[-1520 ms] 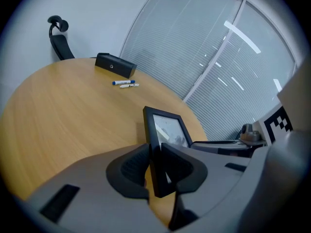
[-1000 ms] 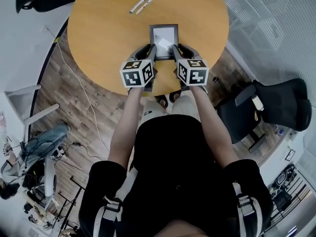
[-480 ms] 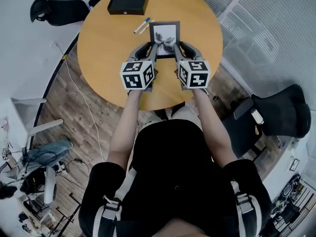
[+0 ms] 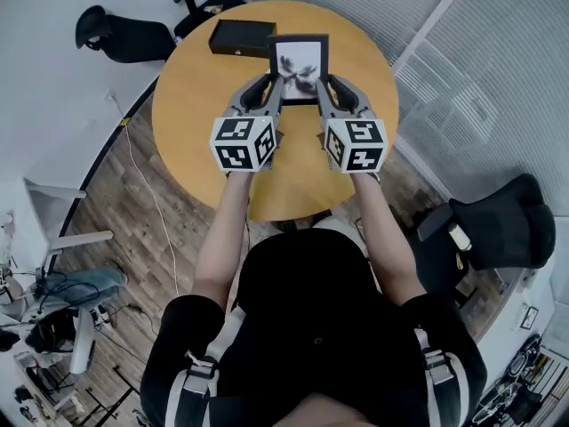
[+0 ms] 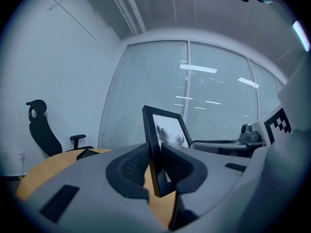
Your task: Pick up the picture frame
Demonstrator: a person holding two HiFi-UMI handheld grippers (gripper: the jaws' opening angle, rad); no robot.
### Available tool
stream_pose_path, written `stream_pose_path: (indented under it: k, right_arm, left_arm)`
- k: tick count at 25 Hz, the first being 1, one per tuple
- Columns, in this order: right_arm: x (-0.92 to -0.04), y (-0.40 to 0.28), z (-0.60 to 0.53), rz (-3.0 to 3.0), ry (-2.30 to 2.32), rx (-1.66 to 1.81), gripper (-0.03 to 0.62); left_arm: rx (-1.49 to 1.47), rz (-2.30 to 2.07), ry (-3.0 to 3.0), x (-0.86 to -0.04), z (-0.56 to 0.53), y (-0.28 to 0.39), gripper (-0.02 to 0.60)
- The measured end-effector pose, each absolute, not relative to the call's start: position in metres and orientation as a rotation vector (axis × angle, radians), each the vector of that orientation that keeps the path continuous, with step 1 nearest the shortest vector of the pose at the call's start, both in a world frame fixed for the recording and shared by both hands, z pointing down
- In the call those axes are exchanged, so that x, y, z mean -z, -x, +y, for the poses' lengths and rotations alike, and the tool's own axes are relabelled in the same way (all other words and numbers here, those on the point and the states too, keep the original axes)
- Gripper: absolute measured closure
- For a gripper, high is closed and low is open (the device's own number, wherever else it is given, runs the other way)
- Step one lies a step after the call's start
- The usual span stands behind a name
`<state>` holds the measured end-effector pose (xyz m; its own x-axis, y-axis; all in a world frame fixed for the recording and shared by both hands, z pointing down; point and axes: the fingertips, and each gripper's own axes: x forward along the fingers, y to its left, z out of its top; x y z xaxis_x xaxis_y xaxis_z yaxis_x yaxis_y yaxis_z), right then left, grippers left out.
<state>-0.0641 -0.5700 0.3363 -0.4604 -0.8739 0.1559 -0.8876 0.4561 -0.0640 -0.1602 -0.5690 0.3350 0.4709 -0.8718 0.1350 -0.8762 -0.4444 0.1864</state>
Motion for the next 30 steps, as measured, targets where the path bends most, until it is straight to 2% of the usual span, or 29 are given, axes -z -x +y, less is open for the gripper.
stream_pose_path:
  k: [10,30]
  right_arm:
    - [-0.288,0.079,-0.553,-2.663,-1.58,-0.103,0.507]
    - [-0.288,0.077,-0.555,-2.666,-1.582,-0.118,0.508]
  left_arm:
    - [0.056,-1.548,-2.556,-0.286,-0.552,0.176,0.492]
    - [0.062,-1.509,-2.553,-0.289,-0.553,0.174,0.491]
